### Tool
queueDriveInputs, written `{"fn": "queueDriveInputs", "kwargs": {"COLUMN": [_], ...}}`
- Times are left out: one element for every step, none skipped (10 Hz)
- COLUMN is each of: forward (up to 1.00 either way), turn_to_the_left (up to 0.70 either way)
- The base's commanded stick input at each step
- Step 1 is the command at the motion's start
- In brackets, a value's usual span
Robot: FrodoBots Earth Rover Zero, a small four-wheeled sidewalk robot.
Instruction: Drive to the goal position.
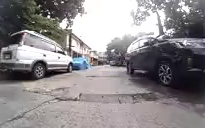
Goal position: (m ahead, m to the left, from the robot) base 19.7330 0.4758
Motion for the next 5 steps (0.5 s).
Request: {"fn": "queueDriveInputs", "kwargs": {"forward": [0.70,0.70,0.70,0.70,0.70], "turn_to_the_left": [0.00,0.00,0.00,0.00,0.00]}}
